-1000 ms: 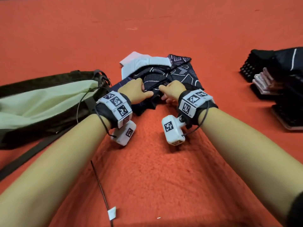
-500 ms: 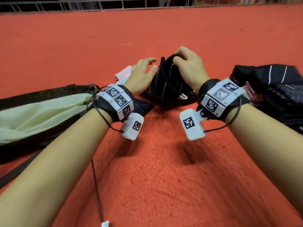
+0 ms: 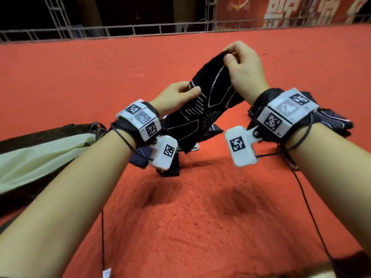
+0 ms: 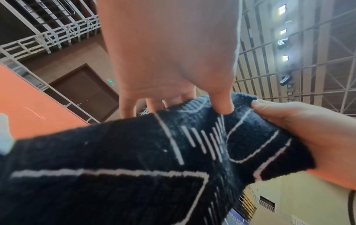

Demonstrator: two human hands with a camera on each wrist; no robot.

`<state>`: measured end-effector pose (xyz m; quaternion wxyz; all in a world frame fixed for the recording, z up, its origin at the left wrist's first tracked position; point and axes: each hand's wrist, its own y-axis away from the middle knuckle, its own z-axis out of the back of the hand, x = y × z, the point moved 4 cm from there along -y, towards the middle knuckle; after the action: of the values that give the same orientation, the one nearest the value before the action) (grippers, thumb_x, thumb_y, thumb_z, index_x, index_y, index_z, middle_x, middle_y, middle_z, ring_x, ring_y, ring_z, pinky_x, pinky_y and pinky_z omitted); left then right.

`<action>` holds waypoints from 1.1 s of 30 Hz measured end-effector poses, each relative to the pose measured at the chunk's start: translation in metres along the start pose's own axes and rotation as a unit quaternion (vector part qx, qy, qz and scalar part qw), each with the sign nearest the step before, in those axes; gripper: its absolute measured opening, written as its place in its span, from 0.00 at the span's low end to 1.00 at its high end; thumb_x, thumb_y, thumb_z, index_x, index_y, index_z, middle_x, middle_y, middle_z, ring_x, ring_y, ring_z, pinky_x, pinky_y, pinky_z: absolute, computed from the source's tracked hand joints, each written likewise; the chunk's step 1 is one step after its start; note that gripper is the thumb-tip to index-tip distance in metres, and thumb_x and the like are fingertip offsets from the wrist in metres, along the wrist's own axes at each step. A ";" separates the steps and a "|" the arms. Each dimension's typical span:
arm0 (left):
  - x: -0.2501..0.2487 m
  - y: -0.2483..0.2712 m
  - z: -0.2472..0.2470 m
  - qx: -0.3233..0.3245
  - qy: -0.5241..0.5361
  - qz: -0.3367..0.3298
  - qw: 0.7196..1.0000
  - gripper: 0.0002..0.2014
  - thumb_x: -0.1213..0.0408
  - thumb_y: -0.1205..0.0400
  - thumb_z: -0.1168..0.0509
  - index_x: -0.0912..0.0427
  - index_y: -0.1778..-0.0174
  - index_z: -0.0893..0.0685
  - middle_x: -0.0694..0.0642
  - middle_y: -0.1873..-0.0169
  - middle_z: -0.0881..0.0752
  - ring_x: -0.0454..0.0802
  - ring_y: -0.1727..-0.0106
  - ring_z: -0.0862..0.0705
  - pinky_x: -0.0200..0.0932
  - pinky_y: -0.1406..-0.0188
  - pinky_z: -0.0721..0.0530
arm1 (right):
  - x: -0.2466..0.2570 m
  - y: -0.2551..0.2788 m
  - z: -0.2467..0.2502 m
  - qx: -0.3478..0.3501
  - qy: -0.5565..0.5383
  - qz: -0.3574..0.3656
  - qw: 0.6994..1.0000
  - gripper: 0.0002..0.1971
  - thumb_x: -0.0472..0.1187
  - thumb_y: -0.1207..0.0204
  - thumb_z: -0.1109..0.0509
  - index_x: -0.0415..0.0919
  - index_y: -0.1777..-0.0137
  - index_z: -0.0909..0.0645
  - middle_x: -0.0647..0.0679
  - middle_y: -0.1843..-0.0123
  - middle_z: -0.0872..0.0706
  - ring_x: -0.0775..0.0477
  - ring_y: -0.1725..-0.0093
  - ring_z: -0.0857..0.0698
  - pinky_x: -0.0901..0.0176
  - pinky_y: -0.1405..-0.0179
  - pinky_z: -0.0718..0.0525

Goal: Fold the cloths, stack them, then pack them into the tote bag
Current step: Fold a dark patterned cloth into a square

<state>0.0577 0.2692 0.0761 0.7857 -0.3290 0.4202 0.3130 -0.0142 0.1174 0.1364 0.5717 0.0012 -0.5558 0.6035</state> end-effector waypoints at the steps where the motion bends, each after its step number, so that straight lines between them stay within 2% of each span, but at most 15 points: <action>1: 0.000 0.001 -0.001 0.005 0.001 -0.001 1.000 0.07 0.55 0.20 0.35 0.54 0.56 0.19 0.52 0.59 0.16 0.47 0.56 0.19 0.43 0.46 0.20 | -0.001 0.001 0.005 -0.007 -0.002 -0.004 1.000 0.08 0.32 0.22 0.41 0.45 0.53 0.25 0.63 0.66 0.26 0.56 0.60 0.25 0.77 0.61 0.30; 3: 0.001 0.006 -0.003 0.020 0.004 0.008 1.000 0.08 0.53 0.26 0.32 0.52 0.57 0.18 0.51 0.60 0.15 0.46 0.57 0.17 0.44 0.47 0.18 | -0.005 0.002 0.018 -0.030 -0.015 -0.017 0.999 0.07 0.32 0.21 0.42 0.45 0.54 0.26 0.60 0.64 0.24 0.56 0.57 0.24 0.70 0.56 0.28; 6: 0.009 0.013 -0.003 0.021 -0.014 0.032 0.999 0.06 0.60 0.25 0.28 0.55 0.58 0.18 0.53 0.62 0.15 0.46 0.61 0.17 0.44 0.50 0.17 | -0.017 0.006 0.040 -0.073 -0.042 -0.056 0.995 0.06 0.33 0.21 0.41 0.44 0.53 0.26 0.52 0.59 0.22 0.55 0.55 0.25 0.67 0.55 0.28; 10: 0.017 0.025 -0.001 0.019 -0.067 0.057 0.996 0.09 0.72 0.25 0.28 0.57 0.65 0.21 0.47 0.73 0.18 0.35 0.74 0.21 0.30 0.66 0.22 | -0.041 0.022 0.060 -0.101 -0.090 -0.139 0.981 0.07 0.33 0.21 0.41 0.44 0.55 0.24 0.58 0.66 0.25 0.59 0.63 0.26 0.71 0.60 0.27; 13: 0.022 0.034 -0.001 0.033 -0.057 0.085 0.994 0.08 0.75 0.25 0.29 0.59 0.65 0.20 0.42 0.80 0.17 0.33 0.76 0.21 0.26 0.69 0.22 | -0.060 0.044 0.065 -0.105 -0.137 -0.205 0.963 0.10 0.32 0.22 0.40 0.41 0.63 0.22 0.52 0.65 0.23 0.51 0.59 0.25 0.60 0.57 0.25; 17: 0.027 0.041 -0.005 0.017 0.157 0.126 0.979 0.06 0.72 0.21 0.35 0.57 0.54 0.17 0.50 0.63 0.12 0.43 0.63 0.13 0.39 0.59 0.14 | -0.088 0.079 0.068 -0.114 -0.231 -0.315 0.914 0.13 0.28 0.25 0.41 0.43 0.69 0.28 0.43 0.66 0.27 0.46 0.60 0.26 0.53 0.63 0.27; 19: 0.030 0.042 -0.012 0.017 0.238 0.129 0.962 0.07 0.67 0.19 0.37 0.56 0.48 0.17 0.51 0.56 0.12 0.45 0.57 0.13 0.41 0.55 0.14 | -0.103 0.095 0.067 -0.114 -0.248 -0.362 0.891 0.12 0.28 0.26 0.40 0.41 0.68 0.26 0.39 0.64 0.22 0.43 0.58 0.20 0.48 0.60 0.20; 21: 0.038 0.043 -0.022 0.002 0.279 0.162 0.947 0.06 0.64 0.17 0.40 0.55 0.49 0.18 0.51 0.58 0.12 0.44 0.59 0.13 0.40 0.56 0.14 | -0.116 0.112 0.061 -0.099 -0.254 -0.412 0.869 0.08 0.29 0.26 0.40 0.37 0.61 0.21 0.35 0.58 0.15 0.39 0.56 0.14 0.44 0.52 0.14; 22: 0.043 0.045 -0.029 -0.009 0.284 0.194 0.939 0.06 0.64 0.16 0.41 0.55 0.53 0.18 0.51 0.61 0.12 0.43 0.62 0.13 0.38 0.60 0.13 | -0.123 0.121 0.057 -0.092 -0.252 -0.434 0.860 0.07 0.30 0.25 0.40 0.36 0.57 0.20 0.35 0.56 0.14 0.40 0.57 0.12 0.44 0.53 0.13; 23: 0.051 0.046 -0.036 -0.015 0.284 0.231 0.931 0.07 0.63 0.16 0.41 0.55 0.55 0.19 0.51 0.65 0.12 0.43 0.66 0.12 0.37 0.64 0.12 | -0.128 0.131 0.054 -0.081 -0.246 -0.454 0.853 0.07 0.30 0.24 0.40 0.35 0.54 0.20 0.37 0.60 0.13 0.45 0.64 0.11 0.49 0.60 0.10; 24: 0.059 0.048 -0.045 -0.012 0.277 0.265 0.924 0.08 0.62 0.15 0.42 0.56 0.57 0.19 0.51 0.68 0.11 0.43 0.69 0.12 0.37 0.67 0.12 | -0.132 0.140 0.051 -0.067 -0.236 -0.473 0.846 0.07 0.30 0.22 0.41 0.36 0.55 0.21 0.42 0.69 0.13 0.51 0.75 0.14 0.59 0.74 0.13; 25: 0.068 0.049 -0.053 -0.006 0.265 0.290 0.920 0.08 0.62 0.15 0.41 0.56 0.58 0.19 0.51 0.70 0.11 0.43 0.71 0.12 0.37 0.69 0.12 | -0.138 0.150 0.049 -0.051 -0.225 -0.492 0.839 0.09 0.31 0.20 0.42 0.38 0.59 0.23 0.47 0.77 0.17 0.57 0.84 0.20 0.68 0.85 0.21; 26: 0.077 0.051 -0.060 0.001 0.252 0.308 0.917 0.08 0.62 0.15 0.41 0.56 0.59 0.19 0.51 0.70 0.12 0.42 0.72 0.13 0.37 0.70 0.12 | -0.144 0.159 0.047 -0.034 -0.211 -0.508 0.834 0.11 0.32 0.19 0.43 0.40 0.62 0.26 0.50 0.79 0.20 0.59 0.88 0.24 0.72 0.88 0.27; 29: 0.104 0.053 -0.072 0.007 0.214 0.338 0.916 0.07 0.65 0.16 0.40 0.56 0.59 0.20 0.49 0.73 0.12 0.43 0.72 0.13 0.37 0.67 0.12 | -0.156 0.182 0.044 0.021 -0.168 -0.526 0.833 0.09 0.40 0.19 0.41 0.44 0.61 0.26 0.50 0.69 0.21 0.60 0.85 0.22 0.73 0.84 0.25; 33: 0.126 0.055 -0.074 0.056 0.150 0.315 0.935 0.06 0.73 0.20 0.37 0.59 0.57 0.18 0.52 0.69 0.10 0.47 0.65 0.11 0.45 0.54 0.13 | -0.165 0.190 0.045 0.061 -0.153 -0.510 0.844 0.08 0.46 0.21 0.34 0.44 0.59 0.23 0.48 0.64 0.18 0.60 0.78 0.17 0.72 0.79 0.21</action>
<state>0.0382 0.2708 -0.0787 0.5919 -0.1781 0.6318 0.4677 -0.1174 0.0248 -0.0789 0.7057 0.4115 -0.5192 0.2511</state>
